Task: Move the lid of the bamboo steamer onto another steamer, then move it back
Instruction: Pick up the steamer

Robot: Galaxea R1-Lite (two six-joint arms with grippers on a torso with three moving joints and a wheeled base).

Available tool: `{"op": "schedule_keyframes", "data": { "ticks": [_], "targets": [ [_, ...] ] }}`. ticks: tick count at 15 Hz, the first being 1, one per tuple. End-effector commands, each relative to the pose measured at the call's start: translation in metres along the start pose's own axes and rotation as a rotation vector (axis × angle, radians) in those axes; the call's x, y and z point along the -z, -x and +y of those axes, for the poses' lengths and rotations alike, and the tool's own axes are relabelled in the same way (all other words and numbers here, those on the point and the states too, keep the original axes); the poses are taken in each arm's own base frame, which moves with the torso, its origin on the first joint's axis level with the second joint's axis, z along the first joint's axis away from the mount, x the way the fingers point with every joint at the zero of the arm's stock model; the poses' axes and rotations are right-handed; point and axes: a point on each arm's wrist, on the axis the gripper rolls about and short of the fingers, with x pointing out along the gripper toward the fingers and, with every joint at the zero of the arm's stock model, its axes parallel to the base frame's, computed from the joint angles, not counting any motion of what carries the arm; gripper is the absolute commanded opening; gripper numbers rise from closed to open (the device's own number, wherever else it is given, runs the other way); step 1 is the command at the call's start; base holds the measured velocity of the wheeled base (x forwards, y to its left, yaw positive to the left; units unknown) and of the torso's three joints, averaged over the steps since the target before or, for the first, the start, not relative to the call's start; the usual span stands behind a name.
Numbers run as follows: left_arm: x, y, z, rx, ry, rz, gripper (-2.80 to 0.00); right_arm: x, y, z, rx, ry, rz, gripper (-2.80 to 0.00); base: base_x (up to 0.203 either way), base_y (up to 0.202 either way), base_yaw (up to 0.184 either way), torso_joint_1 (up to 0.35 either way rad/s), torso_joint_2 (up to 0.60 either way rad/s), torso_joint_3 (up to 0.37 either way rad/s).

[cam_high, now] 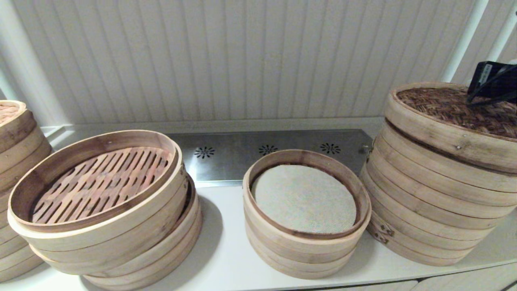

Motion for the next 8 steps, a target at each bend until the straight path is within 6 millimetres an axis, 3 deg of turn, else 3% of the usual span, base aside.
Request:
{"op": "schedule_keyframes", "data": {
  "ticks": [1, 8],
  "targets": [
    [0.000, 0.000, 0.000, 0.000, 0.001, 0.001, -2.80, -0.005, 0.006, 0.003, -0.011, -0.001, -0.012, -2.80, 0.000, 0.000, 0.000, 0.000, 0.00, 0.000],
    [0.000, 0.000, 0.000, 0.000, 0.001, 0.001, -2.80, -0.013, 0.016, 0.017, -0.071, -0.004, -0.026, -2.80, 0.000, 0.000, 0.000, 0.000, 0.00, 0.000]
  ]
}}
